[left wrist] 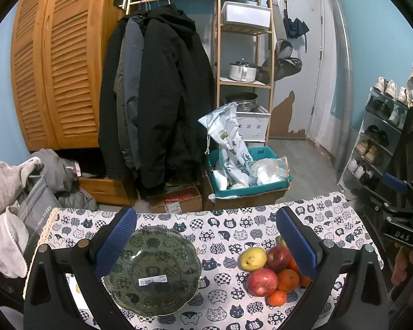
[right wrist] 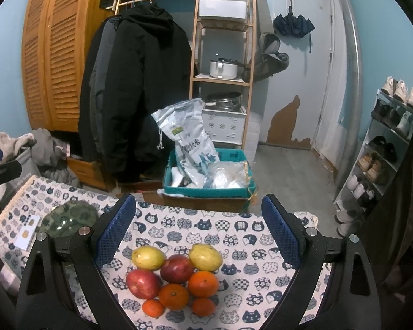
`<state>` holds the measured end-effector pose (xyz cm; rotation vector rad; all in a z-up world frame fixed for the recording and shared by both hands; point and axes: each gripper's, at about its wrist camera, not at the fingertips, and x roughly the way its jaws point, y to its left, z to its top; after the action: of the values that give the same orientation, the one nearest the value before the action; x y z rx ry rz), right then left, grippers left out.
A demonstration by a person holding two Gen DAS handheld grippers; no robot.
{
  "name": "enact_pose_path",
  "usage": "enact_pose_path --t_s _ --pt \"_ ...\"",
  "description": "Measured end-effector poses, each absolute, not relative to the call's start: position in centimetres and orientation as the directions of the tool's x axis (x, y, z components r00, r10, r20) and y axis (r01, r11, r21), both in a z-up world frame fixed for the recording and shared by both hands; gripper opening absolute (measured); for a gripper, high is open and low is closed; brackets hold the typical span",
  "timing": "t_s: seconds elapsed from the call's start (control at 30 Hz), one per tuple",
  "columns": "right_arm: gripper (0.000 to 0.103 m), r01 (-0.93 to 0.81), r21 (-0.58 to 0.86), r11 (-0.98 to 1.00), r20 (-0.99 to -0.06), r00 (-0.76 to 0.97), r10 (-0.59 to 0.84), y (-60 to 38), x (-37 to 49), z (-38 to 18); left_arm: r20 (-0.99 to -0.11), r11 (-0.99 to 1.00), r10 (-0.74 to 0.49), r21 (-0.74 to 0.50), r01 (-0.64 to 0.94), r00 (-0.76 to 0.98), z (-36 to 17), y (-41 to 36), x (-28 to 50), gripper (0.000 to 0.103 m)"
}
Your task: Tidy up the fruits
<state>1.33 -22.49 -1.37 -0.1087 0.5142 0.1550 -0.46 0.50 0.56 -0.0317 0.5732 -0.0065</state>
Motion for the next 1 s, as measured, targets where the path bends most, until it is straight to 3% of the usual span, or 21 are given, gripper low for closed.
enact_pose_path --t_s 1.0 --pt "0.091 -0.173 -0.071 0.982 -0.497 0.860 0.116 -22.50 1.34 -1.32 -0.541 0.999 -0.018 -0.038 -0.004 0.841 0.57 0.67 -0.60 0.102"
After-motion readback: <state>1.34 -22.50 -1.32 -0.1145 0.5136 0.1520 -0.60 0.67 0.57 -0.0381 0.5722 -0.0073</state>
